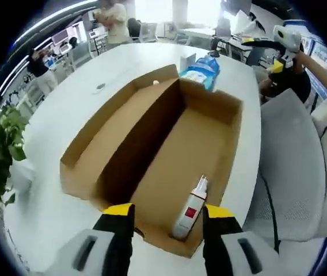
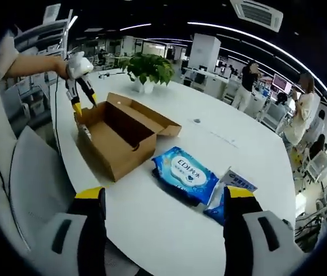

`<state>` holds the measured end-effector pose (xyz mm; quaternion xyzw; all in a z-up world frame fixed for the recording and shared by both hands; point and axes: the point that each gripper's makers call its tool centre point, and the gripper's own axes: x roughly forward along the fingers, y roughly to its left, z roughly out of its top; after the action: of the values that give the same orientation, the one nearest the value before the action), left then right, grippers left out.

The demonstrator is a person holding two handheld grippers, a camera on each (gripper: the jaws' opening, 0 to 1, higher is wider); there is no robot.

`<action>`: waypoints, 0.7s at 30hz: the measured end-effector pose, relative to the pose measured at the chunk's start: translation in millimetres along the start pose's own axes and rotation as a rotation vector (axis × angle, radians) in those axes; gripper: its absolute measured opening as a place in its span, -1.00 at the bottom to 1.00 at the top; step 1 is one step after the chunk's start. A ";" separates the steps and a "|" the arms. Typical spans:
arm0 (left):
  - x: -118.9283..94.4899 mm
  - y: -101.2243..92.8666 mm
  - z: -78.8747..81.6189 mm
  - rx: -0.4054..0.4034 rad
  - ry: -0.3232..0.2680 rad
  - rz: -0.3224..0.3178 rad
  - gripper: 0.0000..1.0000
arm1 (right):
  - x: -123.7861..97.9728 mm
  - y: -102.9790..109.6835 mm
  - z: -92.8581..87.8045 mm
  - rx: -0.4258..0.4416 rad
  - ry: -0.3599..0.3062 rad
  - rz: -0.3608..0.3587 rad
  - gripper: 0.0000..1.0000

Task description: Operate the shoe box by opening the lid, removing the specified soft item, and placing it in the target area until the item is outside and the box remains undamaged.

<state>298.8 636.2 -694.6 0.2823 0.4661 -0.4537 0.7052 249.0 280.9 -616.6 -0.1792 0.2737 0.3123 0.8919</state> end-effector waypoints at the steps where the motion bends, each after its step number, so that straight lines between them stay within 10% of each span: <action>1: 1.8 -1.5 -0.5 0.017 0.018 -0.015 -0.03 | -0.2 1.5 -0.9 0.001 0.000 0.003 0.60; 21: 42.5 -15.7 -17.4 0.390 0.351 -0.325 0.03 | 1.0 8.0 -16.1 0.080 0.021 0.011 0.56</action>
<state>284.2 627.8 -740.1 0.4082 0.5239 -0.5859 0.4644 238.4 279.4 -631.1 -0.1450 0.2962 0.3040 0.8938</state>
